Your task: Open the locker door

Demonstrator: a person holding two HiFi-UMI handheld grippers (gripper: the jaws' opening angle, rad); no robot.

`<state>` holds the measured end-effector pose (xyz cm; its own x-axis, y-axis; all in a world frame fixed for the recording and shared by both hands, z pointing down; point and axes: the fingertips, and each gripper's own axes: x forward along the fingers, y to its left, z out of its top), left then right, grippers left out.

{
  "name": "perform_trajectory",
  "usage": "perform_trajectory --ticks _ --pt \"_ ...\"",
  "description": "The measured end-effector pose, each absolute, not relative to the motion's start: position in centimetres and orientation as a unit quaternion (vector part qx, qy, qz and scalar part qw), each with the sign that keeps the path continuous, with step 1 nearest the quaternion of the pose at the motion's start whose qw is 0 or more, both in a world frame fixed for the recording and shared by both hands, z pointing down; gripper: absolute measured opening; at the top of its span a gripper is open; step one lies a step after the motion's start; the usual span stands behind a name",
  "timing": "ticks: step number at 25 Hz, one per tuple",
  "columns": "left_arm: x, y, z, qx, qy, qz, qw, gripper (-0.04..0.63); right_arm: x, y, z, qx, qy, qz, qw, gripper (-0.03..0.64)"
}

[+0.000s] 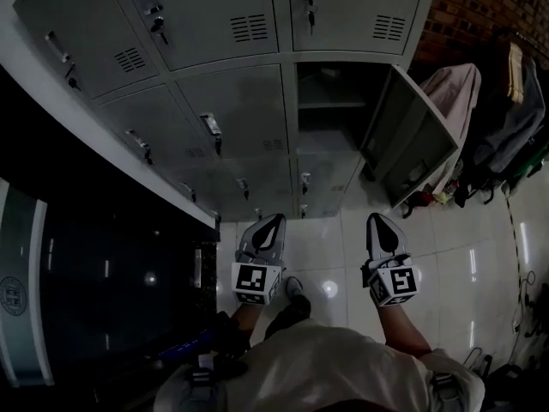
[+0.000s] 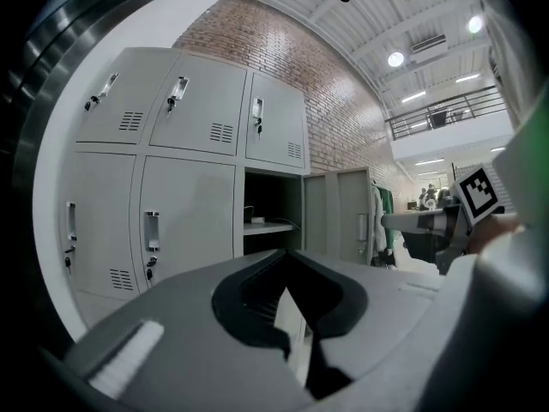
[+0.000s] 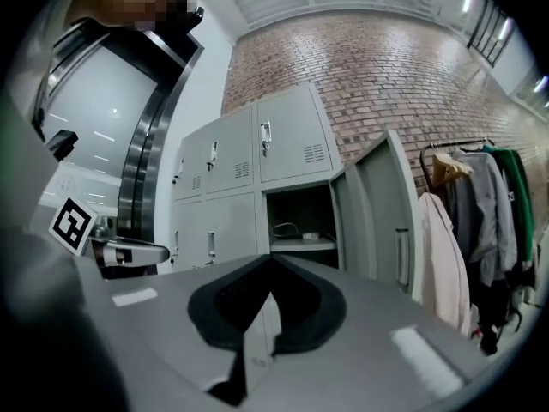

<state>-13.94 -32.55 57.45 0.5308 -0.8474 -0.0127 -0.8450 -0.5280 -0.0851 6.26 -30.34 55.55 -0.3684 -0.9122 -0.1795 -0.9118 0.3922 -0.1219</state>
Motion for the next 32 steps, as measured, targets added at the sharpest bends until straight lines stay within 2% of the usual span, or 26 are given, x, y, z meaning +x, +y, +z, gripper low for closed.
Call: perform_trajectory --ticks 4,9,19,25,32 --pt "-11.8 -28.3 56.9 -0.869 0.493 -0.018 0.037 0.058 8.1 -24.8 53.5 -0.540 0.836 0.009 0.097 0.002" --pt "-6.9 -20.2 55.7 -0.868 0.495 0.011 0.034 0.058 12.6 -16.2 53.5 -0.533 0.838 0.015 0.117 0.002" --pt "-1.2 -4.2 54.3 -0.862 0.505 0.003 0.037 0.058 19.7 -0.8 52.0 -0.531 0.837 0.025 0.129 0.000" --pt "0.7 -0.6 54.7 -0.864 0.501 -0.007 0.041 0.058 20.3 2.1 52.5 -0.525 0.841 0.020 0.132 0.000" --pt "-0.1 0.6 52.8 -0.871 0.489 -0.004 0.050 0.058 18.9 3.4 50.2 -0.532 0.834 0.020 0.145 0.002"
